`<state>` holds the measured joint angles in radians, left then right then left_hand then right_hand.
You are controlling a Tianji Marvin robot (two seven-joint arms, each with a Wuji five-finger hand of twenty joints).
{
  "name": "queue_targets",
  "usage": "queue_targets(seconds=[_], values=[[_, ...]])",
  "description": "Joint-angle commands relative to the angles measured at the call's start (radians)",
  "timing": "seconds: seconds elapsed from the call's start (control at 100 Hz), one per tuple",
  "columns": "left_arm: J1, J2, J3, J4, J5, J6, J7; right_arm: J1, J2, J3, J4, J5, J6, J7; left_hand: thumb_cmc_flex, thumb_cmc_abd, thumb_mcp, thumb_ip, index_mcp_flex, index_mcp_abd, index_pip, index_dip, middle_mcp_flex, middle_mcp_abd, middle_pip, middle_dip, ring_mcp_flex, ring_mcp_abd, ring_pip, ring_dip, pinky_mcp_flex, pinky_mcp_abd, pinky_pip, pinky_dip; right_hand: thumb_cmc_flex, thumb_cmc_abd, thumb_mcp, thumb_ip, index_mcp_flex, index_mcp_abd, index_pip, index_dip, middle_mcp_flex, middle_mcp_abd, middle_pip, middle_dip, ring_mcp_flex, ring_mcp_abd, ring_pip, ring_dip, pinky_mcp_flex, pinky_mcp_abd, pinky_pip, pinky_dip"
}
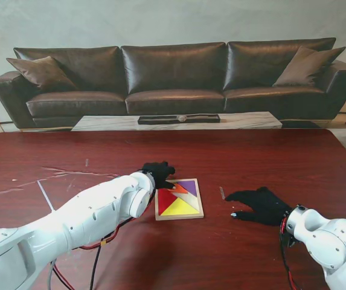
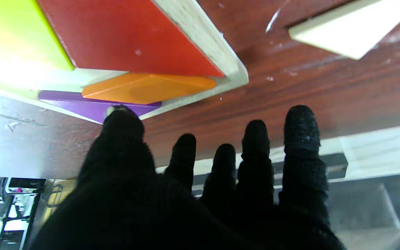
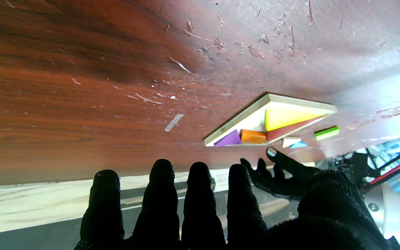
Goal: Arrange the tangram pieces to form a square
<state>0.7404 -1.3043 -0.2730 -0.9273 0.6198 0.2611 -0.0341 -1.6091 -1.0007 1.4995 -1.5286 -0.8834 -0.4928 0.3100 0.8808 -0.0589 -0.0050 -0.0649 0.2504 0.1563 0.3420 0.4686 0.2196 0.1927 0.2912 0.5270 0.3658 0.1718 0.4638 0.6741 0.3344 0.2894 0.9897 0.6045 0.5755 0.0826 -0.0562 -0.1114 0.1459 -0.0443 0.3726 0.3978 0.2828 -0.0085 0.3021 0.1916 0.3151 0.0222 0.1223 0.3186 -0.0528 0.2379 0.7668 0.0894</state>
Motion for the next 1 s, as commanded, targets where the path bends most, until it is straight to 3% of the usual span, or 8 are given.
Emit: queue_targets(seconds=[0.0, 0.1, 0.26, 0.66, 0.78, 0.99], values=[[-0.002, -0.016, -0.002, -0.003, -0.023, -0.002, 0.0, -0.006, 0.002, -0.002, -0.001, -0.005, -0.001, -0.001, -0.038, 0.009, -0.009, 0.052, -0.044, 0.034, -0.075, -0.024, -0.056, 0.039, -0.056, -0.029, -0.06, 0.028, -0.061, -0.037, -0.047, 0.049, -0.059, 0.017, 0.023, 0.002, 0.005, 0.025, -0.044, -0.001, 0.001, -0.013, -0.001, 0.002, 0.014, 0.009, 0.012, -0.012, 0.0, 0.011, -0.022, 0.021, 0.009, -0.013], [-0.004, -0.027, 0.009, 0.012, -0.023, -0.009, 0.009, -0.008, 0.001, 0.001, 0.001, -0.004, -0.001, -0.003, -0.057, -0.004, -0.009, 0.054, -0.05, 0.06, -0.14, -0.023, -0.086, 0.045, -0.133, -0.05, -0.12, 0.045, -0.139, -0.087, -0.118, 0.078, -0.14, 0.0, 0.024, 0.003, 0.006, 0.025, -0.045, -0.001, 0.001, -0.012, -0.002, 0.001, 0.014, 0.009, 0.011, -0.012, 0.0, 0.011, -0.024, 0.021, 0.009, -0.014], [-0.01, -0.053, 0.03, 0.066, -0.021, -0.028, 0.039, -0.011, 0.001, 0.006, 0.001, -0.005, -0.002, -0.004, -0.066, -0.027, -0.008, 0.055, -0.049, 0.067, -0.182, -0.021, -0.107, 0.044, -0.176, -0.043, -0.155, 0.046, -0.174, -0.106, -0.161, 0.076, -0.175, -0.008, 0.024, 0.003, 0.005, 0.025, -0.045, -0.001, 0.001, -0.012, -0.002, 0.002, 0.014, 0.009, 0.012, -0.011, 0.0, 0.011, -0.025, 0.022, 0.009, -0.014], [-0.033, -0.128, 0.073, 0.211, -0.03, -0.082, 0.107, -0.019, 0.001, 0.018, -0.002, -0.007, -0.003, -0.003, -0.021, -0.057, 0.011, 0.06, -0.007, 0.061, -0.185, -0.002, -0.086, 0.04, -0.168, -0.016, -0.123, 0.033, -0.156, -0.093, -0.137, 0.053, -0.152, 0.016, 0.024, 0.003, 0.005, 0.025, -0.044, 0.0, 0.0, -0.012, -0.001, 0.001, 0.015, 0.009, 0.013, -0.011, 0.0, 0.011, -0.025, 0.024, 0.009, -0.015], [-0.035, -0.138, 0.075, 0.233, -0.032, -0.086, 0.124, -0.021, 0.001, 0.02, -0.002, -0.004, -0.003, -0.003, 0.011, -0.073, 0.023, 0.058, 0.005, 0.057, -0.168, 0.008, -0.08, 0.037, -0.136, -0.006, -0.105, 0.03, -0.14, -0.083, -0.124, 0.049, -0.139, 0.024, 0.024, 0.003, 0.005, 0.025, -0.044, -0.002, 0.0, -0.011, -0.001, 0.001, 0.015, 0.009, 0.014, -0.011, 0.0, 0.012, -0.025, 0.023, 0.009, -0.015], [-0.032, -0.139, 0.068, 0.243, -0.045, -0.11, 0.127, -0.02, 0.002, 0.02, 0.001, -0.005, -0.002, -0.002, -0.004, -0.072, 0.016, 0.055, 0.003, 0.049, -0.152, 0.011, -0.082, 0.035, -0.131, -0.014, -0.111, 0.03, -0.142, -0.084, -0.131, 0.054, -0.141, 0.024, 0.023, 0.003, 0.005, 0.025, -0.044, -0.001, 0.0, -0.011, 0.0, 0.001, 0.015, 0.009, 0.014, -0.012, 0.0, 0.012, -0.025, 0.023, 0.009, -0.015]])
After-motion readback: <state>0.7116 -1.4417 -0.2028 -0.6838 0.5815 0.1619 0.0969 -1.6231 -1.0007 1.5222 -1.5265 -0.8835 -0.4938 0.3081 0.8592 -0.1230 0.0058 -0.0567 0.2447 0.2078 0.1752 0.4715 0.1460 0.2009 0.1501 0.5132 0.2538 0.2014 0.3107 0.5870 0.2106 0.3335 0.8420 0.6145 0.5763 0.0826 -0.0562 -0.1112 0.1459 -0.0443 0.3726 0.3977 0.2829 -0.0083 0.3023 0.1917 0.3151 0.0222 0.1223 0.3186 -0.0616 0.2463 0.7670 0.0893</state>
